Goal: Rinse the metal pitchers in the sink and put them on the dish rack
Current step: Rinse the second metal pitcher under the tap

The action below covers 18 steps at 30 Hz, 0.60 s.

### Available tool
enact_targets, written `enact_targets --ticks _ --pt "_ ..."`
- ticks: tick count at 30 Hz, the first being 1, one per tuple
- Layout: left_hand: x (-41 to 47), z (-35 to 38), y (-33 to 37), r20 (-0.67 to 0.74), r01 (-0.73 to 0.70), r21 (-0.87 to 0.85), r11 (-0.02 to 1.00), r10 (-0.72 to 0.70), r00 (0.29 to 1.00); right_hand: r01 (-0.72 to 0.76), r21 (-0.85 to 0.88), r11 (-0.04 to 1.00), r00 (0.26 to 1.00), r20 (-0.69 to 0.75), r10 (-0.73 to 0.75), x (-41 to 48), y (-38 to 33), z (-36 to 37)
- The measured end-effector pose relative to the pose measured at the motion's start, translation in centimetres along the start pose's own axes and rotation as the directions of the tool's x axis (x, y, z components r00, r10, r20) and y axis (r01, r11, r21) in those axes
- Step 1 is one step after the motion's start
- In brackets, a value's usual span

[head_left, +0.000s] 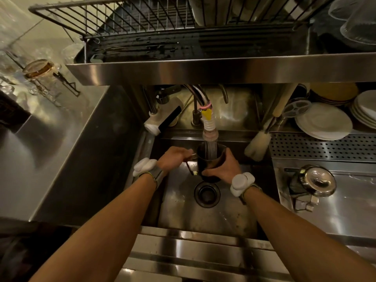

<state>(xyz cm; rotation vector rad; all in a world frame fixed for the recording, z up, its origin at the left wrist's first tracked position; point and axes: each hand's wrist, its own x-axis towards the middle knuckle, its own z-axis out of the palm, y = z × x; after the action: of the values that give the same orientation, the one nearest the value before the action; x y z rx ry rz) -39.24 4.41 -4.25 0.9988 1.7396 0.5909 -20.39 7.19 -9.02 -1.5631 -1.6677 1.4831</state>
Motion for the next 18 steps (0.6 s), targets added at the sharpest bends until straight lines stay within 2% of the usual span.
enact_targets --ticks 3,6,8,11,12,15,18 --pt "1.2 -1.0 -0.9 -0.125 -0.006 0.086 0.996 0.017 0.992 0.003 0.068 0.998 0.992 -0.128 0.006 0.0 -0.5 0.3" --pt "1.6 -1.4 -1.7 -0.138 0.021 0.202 0.979 0.007 0.99 0.033 0.061 0.998 0.994 -0.106 -0.026 -0.5 -1.2 1.7" --pt "1.8 -1.6 -1.9 -0.132 0.008 0.197 0.98 0.019 0.991 0.036 0.062 0.997 0.994 -0.109 -0.029 -0.8 -1.1 1.8" --pt "2.0 -1.9 -1.8 -0.149 -0.005 0.155 0.988 0.028 0.988 0.004 0.111 0.994 0.976 -0.217 0.02 -0.8 -1.3 1.0" --pt "2.2 -1.9 -1.6 -0.157 -0.014 0.155 0.988 0.039 0.987 0.004 0.097 0.995 0.974 -0.224 0.018 -0.7 -1.5 0.8" --pt "1.8 -1.7 -0.6 -0.172 -0.056 0.165 0.985 0.085 0.981 -0.001 0.008 1.0 0.993 -0.119 0.002 -0.7 -2.1 0.6" --pt "0.9 -1.9 0.2 -0.174 -0.095 0.215 0.972 0.133 0.976 -0.019 0.043 0.999 0.978 -0.207 0.027 -1.0 -2.0 0.9"
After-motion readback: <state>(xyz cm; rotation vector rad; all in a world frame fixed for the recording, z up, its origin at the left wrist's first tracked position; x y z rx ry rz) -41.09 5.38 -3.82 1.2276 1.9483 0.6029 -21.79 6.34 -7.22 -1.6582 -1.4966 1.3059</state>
